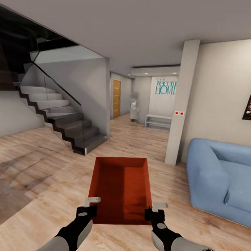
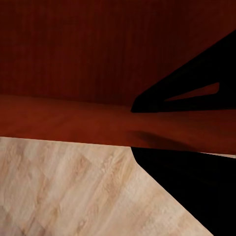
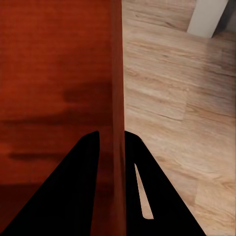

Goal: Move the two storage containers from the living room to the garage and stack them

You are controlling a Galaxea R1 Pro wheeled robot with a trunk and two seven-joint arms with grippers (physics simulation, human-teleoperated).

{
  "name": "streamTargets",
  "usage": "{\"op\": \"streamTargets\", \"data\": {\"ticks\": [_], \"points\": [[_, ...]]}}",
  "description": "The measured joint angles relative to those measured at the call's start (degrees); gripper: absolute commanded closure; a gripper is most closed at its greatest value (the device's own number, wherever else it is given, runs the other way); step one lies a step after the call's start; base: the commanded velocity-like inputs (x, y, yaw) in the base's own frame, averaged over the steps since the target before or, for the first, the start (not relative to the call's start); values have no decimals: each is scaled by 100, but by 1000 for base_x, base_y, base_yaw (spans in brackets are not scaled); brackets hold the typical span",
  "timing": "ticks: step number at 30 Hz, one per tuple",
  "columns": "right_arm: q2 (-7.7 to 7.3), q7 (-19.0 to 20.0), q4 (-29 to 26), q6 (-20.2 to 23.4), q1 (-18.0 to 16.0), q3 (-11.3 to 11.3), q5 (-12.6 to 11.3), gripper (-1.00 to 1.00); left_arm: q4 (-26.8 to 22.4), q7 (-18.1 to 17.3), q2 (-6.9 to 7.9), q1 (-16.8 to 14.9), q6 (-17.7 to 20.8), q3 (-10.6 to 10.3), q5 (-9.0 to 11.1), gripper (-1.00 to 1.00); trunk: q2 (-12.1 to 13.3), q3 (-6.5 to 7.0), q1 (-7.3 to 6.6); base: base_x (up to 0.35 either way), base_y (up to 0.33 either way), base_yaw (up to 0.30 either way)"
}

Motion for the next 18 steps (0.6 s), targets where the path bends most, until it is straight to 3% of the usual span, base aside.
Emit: {"op": "streamTargets", "data": {"ticks": [18], "points": [[0, 0, 0, 6, 0, 1, 1, 100, 4, 0, 0, 0, 0, 2, 2, 100, 0, 0, 0, 322, 0, 0]]}}
